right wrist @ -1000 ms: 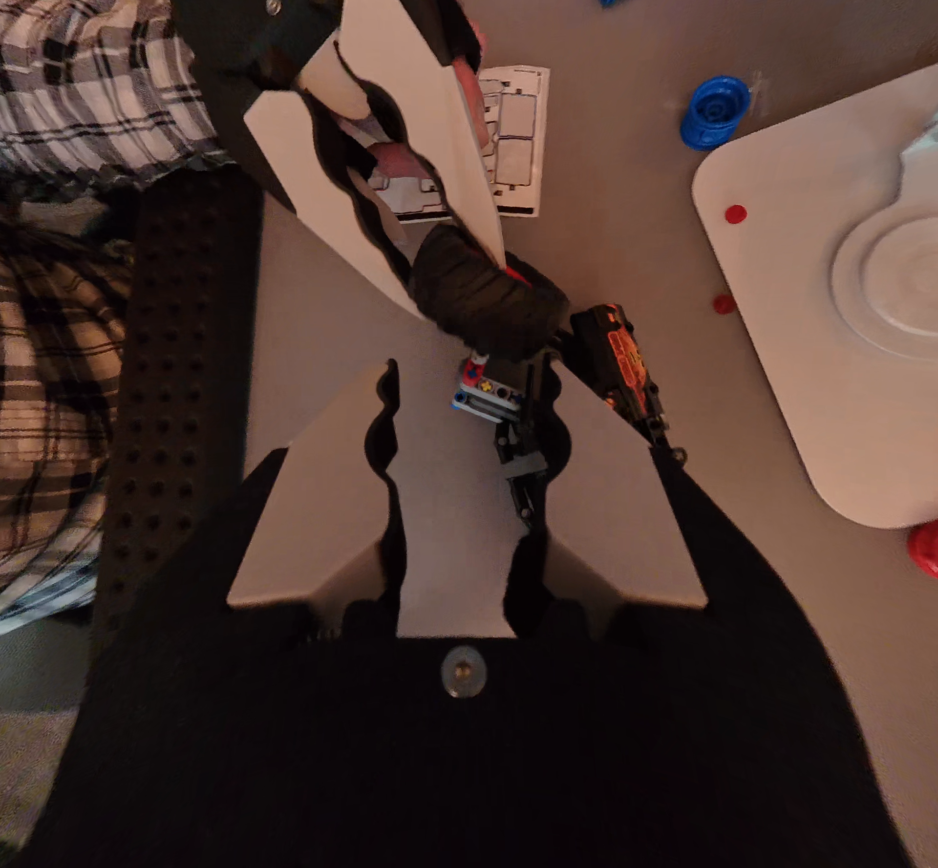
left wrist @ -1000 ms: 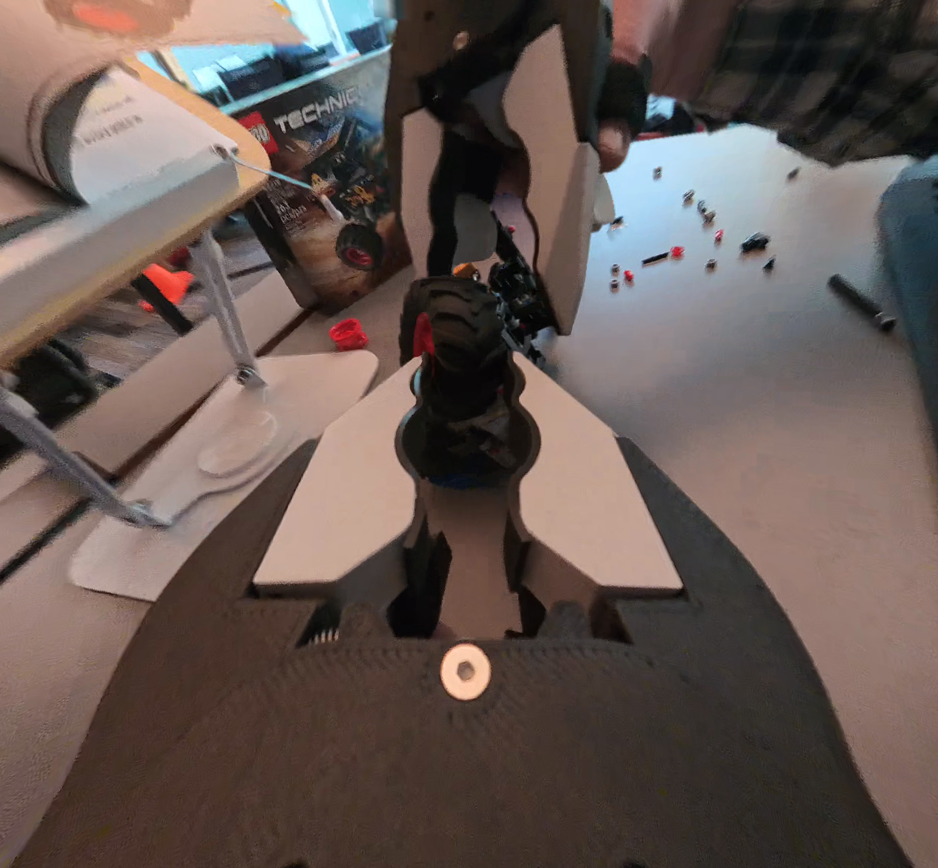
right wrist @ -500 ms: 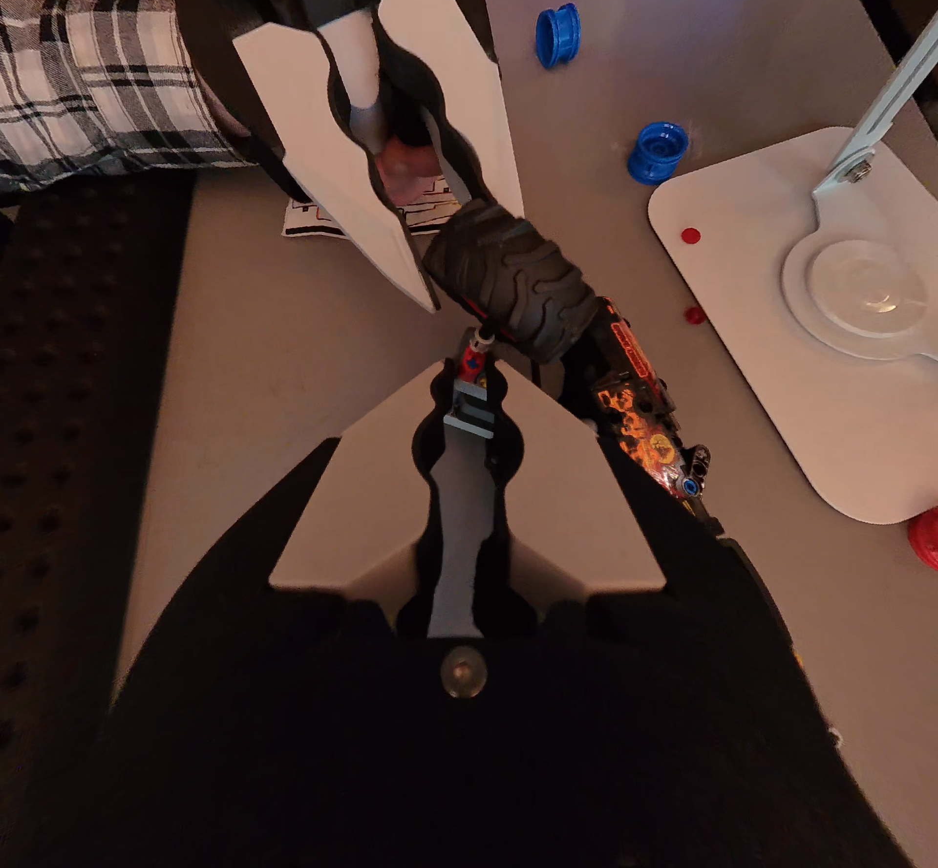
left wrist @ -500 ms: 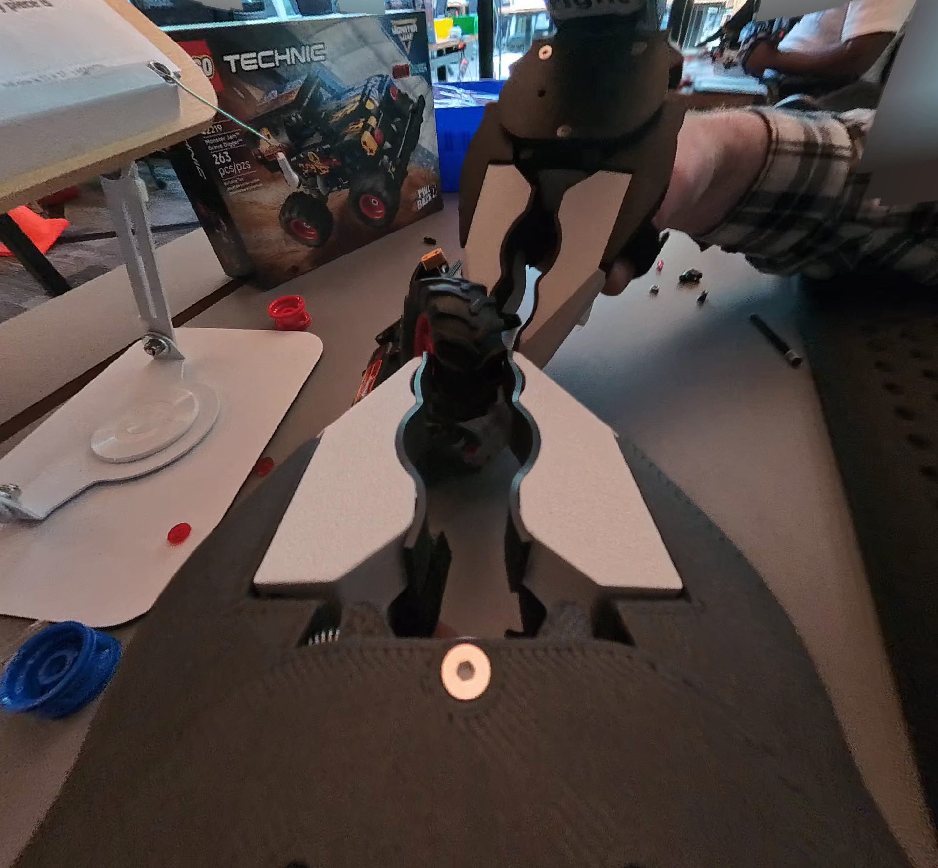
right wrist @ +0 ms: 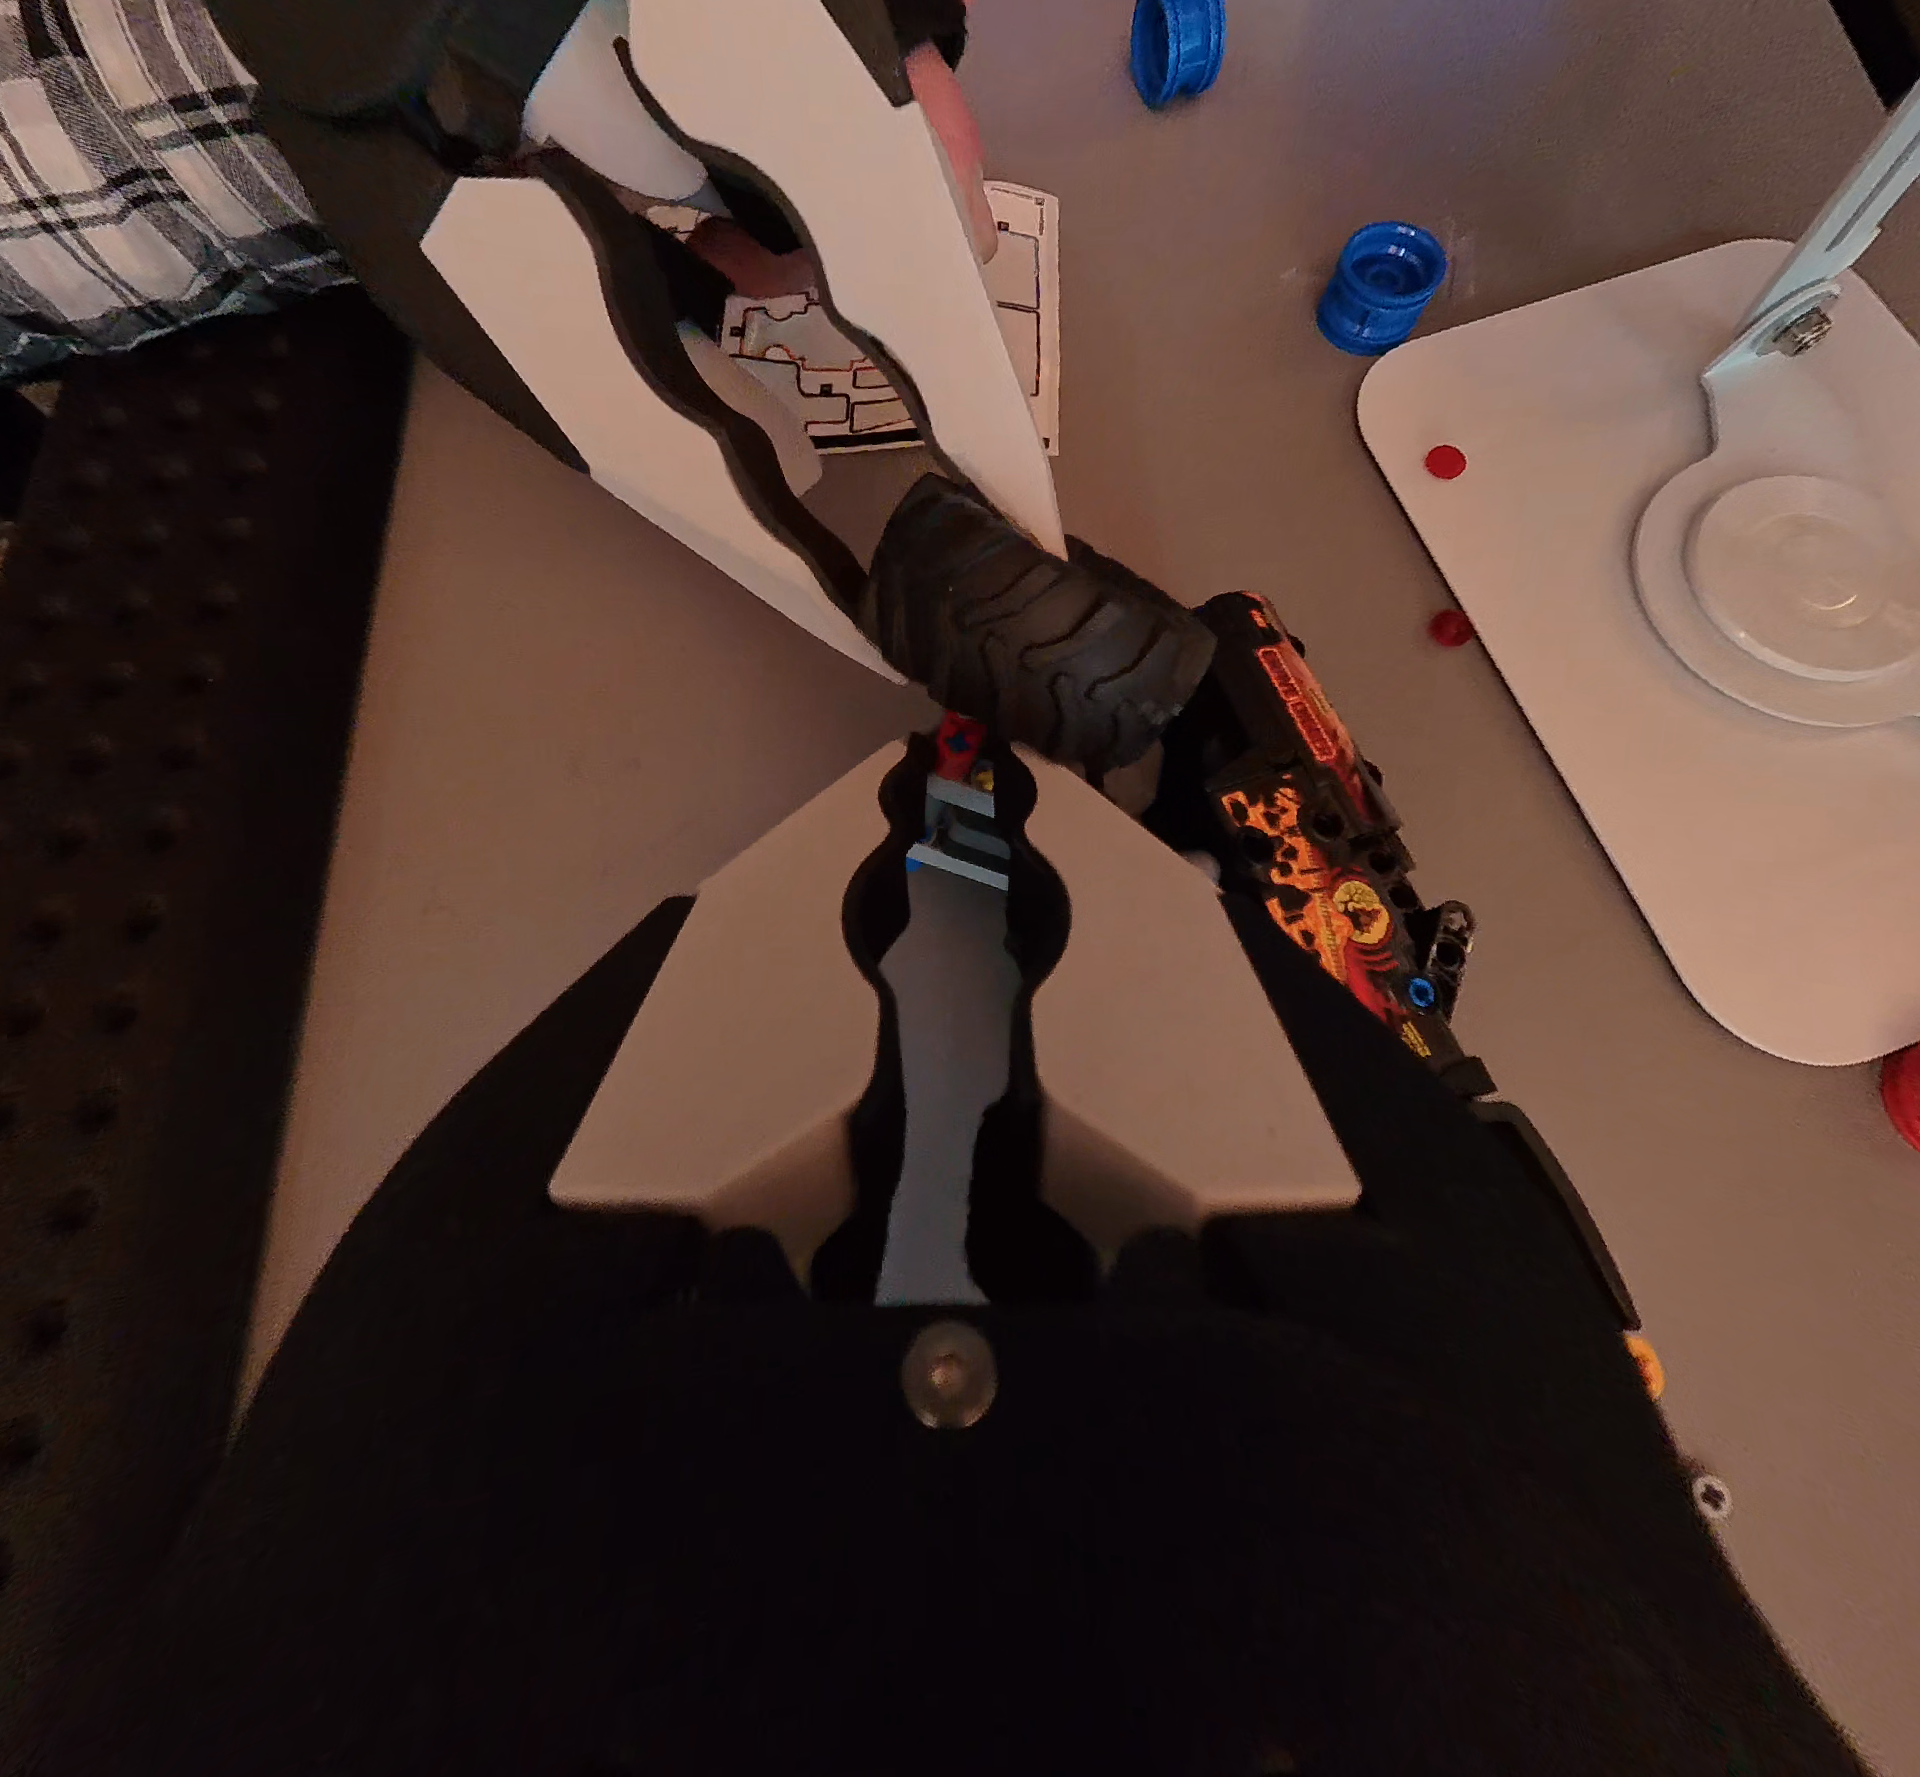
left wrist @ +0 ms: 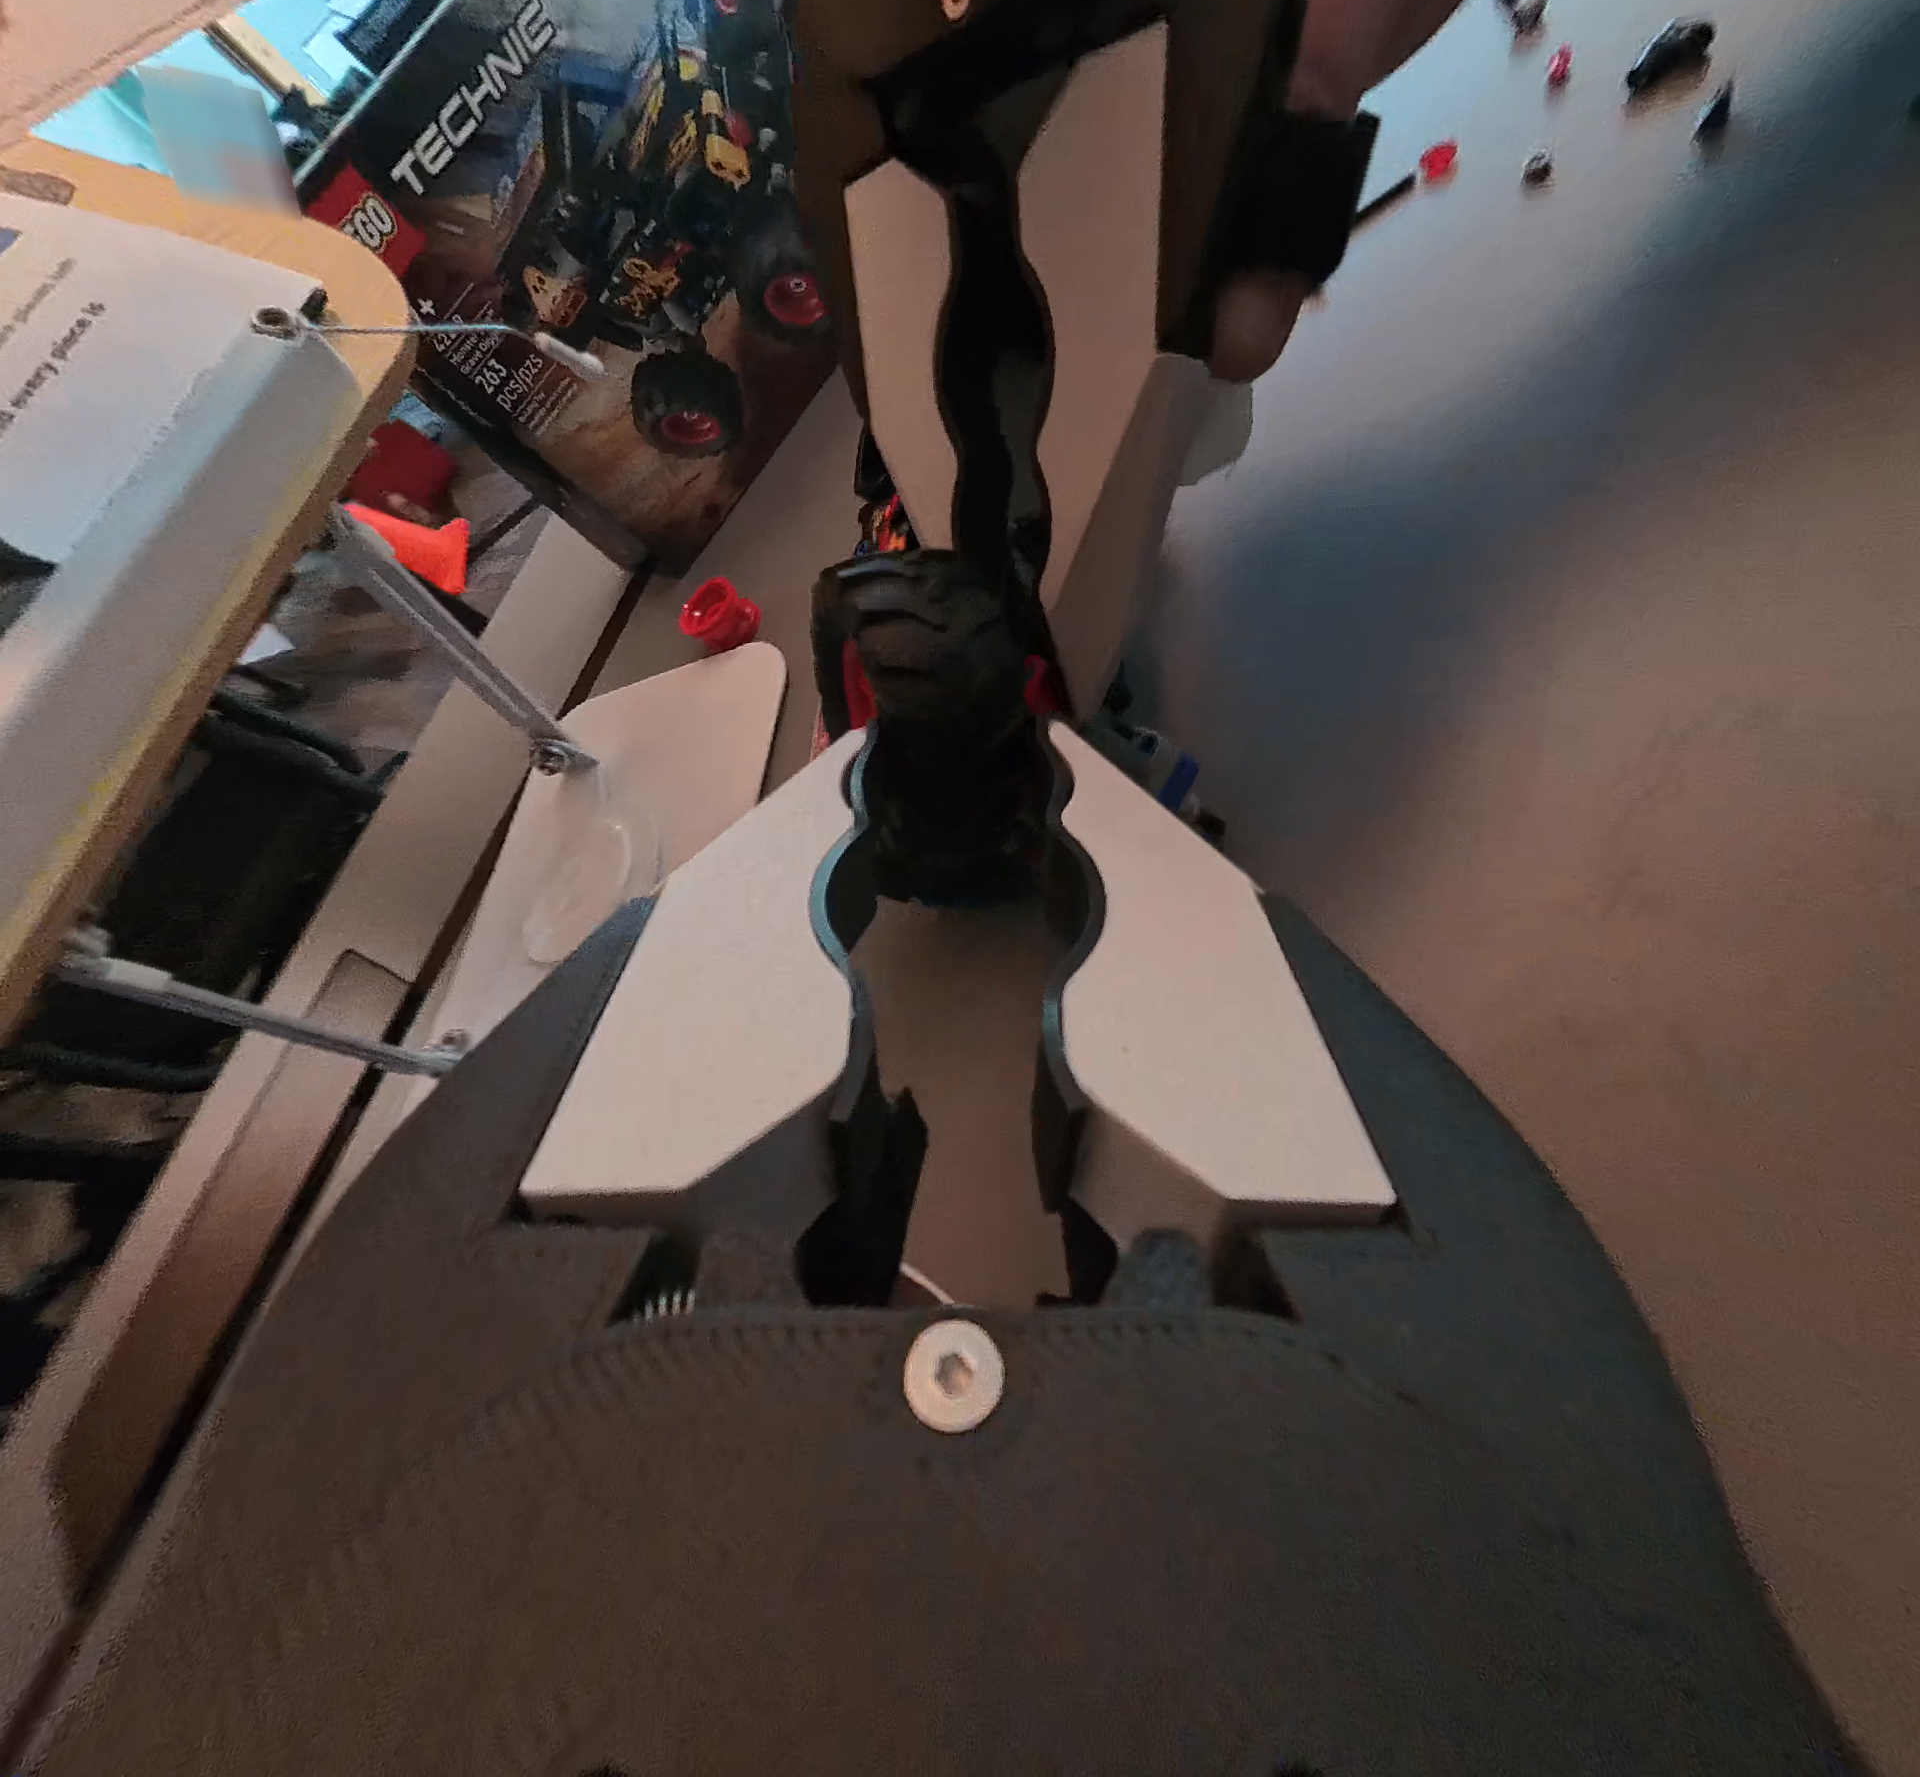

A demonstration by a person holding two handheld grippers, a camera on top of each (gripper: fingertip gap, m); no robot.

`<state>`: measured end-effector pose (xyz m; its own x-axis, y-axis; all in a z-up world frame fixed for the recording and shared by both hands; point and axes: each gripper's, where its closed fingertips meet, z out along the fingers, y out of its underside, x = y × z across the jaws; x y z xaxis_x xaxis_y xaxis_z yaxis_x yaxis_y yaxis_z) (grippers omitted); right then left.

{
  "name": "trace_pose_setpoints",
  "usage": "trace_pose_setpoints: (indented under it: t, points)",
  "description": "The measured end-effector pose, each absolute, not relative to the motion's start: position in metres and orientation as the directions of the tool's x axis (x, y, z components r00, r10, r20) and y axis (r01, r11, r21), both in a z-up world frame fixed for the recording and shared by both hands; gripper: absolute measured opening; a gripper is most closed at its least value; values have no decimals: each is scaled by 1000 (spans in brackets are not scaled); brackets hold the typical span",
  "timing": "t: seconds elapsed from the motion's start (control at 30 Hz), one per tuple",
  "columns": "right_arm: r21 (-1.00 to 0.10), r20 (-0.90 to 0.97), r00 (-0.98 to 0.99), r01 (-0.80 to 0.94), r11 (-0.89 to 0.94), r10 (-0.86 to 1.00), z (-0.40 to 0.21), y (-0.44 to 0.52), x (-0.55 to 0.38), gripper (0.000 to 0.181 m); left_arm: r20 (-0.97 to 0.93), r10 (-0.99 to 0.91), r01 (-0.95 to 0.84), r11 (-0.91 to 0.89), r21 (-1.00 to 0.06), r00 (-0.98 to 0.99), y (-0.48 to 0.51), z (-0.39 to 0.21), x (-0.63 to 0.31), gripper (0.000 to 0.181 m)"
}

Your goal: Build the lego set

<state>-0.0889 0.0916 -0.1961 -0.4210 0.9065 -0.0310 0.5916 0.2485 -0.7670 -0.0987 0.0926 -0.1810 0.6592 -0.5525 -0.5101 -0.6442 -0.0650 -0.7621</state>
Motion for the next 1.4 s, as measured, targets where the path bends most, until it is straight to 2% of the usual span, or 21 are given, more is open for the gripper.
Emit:
trace_pose_setpoints:
  t: [0.3, 0.43, 0.6, 0.73, 0.93, 1.13, 1.2, 1.4]
  points:
    - [-761, -42, -436, 597, 254, 899, -195, 90, -82, 9, -665, -499, -775, -22, -631, 556, 91, -177, -95, 26]
    - [-730, -62, -447, 631, 265, 893, -192, 96, -68, 20, -696, -497, -808, -19, -588, 518, 91, -182, -92, 26]
    - [-719, 50, -428, 611, 330, 902, -181, 110, -60, 21, -730, -448, -814, 9, -581, 516, 93, -171, -88, 26]
    - [-729, 159, -412, 564, 388, 897, -175, 113, -68, 27, -768, -437, -851, 10, -525, 469, 93, -171, -85, 26]
    - [-749, 275, -373, 494, 440, 886, -163, 118, -77, 32, -780, -407, -858, -17, -513, 474, 99, -170, -91, 26]
    - [-743, 184, -394, 544, 390, 901, -187, 118, -80, 31, -687, -449, -790, -74, -609, 571, 107, -166, -102, 26]
    - [-763, 148, -402, 535, 363, 904, -190, 115, -83, 25, -638, -500, -767, -86, -636, 585, 106, -166, -100, 26]
    - [-766, 123, -417, 538, 353, 901, -190, 114, -78, 23, -687, -541, -817, -1, -577, 486, 91, -163, -87, 26]
